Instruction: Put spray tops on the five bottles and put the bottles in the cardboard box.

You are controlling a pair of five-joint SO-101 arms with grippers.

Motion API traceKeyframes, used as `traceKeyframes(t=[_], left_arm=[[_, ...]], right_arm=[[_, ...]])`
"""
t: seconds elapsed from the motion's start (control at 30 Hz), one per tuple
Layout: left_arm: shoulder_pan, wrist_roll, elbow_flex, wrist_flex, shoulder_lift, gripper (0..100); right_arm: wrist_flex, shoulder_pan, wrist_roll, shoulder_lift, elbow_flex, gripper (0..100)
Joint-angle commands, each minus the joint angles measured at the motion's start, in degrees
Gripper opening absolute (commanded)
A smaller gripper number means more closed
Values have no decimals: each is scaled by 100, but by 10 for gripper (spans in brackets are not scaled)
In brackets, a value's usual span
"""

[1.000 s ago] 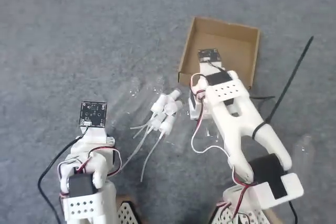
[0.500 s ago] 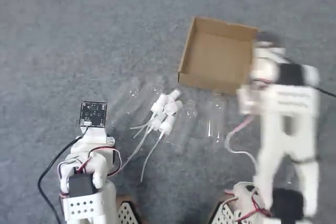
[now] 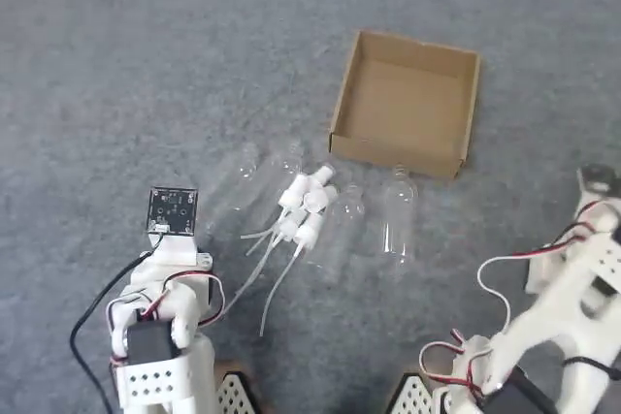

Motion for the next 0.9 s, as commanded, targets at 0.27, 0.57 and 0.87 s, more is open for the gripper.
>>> traceKeyframes(t=[0.27, 0.57, 0.87], left_arm=[[9, -79, -57, -9, -114, 17], [-352, -2400, -154, -1354, -123, 19], [-800, -3218, -2255, -352, 413, 20]], right_arm=[[-1464, -4, 97, 312, 677, 277], [-1446, -215, 62, 2492, -1046, 158], [-1473, -251, 993, 2800, -1890, 128]])
